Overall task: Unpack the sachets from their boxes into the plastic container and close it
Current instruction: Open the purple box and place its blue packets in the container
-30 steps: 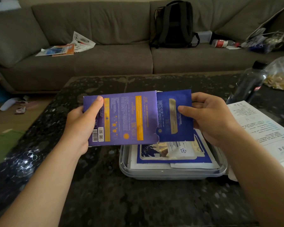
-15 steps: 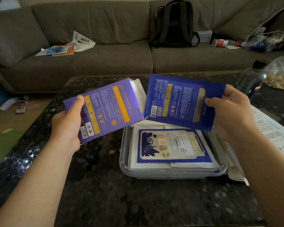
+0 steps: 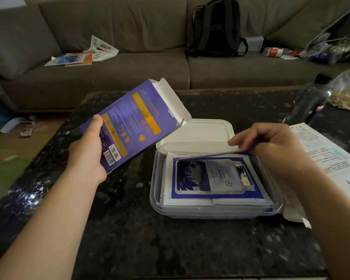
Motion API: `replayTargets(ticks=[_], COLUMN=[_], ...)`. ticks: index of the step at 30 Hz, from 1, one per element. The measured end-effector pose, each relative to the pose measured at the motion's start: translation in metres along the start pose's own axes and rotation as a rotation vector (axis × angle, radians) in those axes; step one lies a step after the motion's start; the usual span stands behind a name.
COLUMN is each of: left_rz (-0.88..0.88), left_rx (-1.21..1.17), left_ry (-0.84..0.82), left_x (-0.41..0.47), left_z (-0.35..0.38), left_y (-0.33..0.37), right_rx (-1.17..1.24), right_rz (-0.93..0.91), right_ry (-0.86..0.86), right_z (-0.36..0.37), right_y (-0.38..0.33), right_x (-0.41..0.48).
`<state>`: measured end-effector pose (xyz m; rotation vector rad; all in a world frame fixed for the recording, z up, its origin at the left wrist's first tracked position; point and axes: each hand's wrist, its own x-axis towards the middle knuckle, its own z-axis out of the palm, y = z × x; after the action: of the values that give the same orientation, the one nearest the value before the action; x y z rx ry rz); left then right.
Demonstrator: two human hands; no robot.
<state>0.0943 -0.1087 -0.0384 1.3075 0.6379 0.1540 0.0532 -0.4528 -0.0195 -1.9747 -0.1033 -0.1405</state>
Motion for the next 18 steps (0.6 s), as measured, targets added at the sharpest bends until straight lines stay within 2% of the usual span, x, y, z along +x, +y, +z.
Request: replayTargets(ticks=[4, 10, 18], left_rz=[0.003, 0.013, 0.033], left_rx=[0.028, 0.081, 0.096], left_ry=[-0.058, -0.087, -0.107], left_x=[-0.003, -0.010, -0.020], left_z=[0.006, 0.012, 0.019], left_y=[-0.004, -0.006, -0.008], right_rx=[-0.293, -0.534, -0.442], right_rz=[0.057, 0.138, 0.192], right_ry=[-0.265, -0.465, -0.430], right_z=[-0.007, -0.012, -0.010], right_y=[0.002, -0.005, -0.019], right_x=[-0.001, 0.002, 0.000])
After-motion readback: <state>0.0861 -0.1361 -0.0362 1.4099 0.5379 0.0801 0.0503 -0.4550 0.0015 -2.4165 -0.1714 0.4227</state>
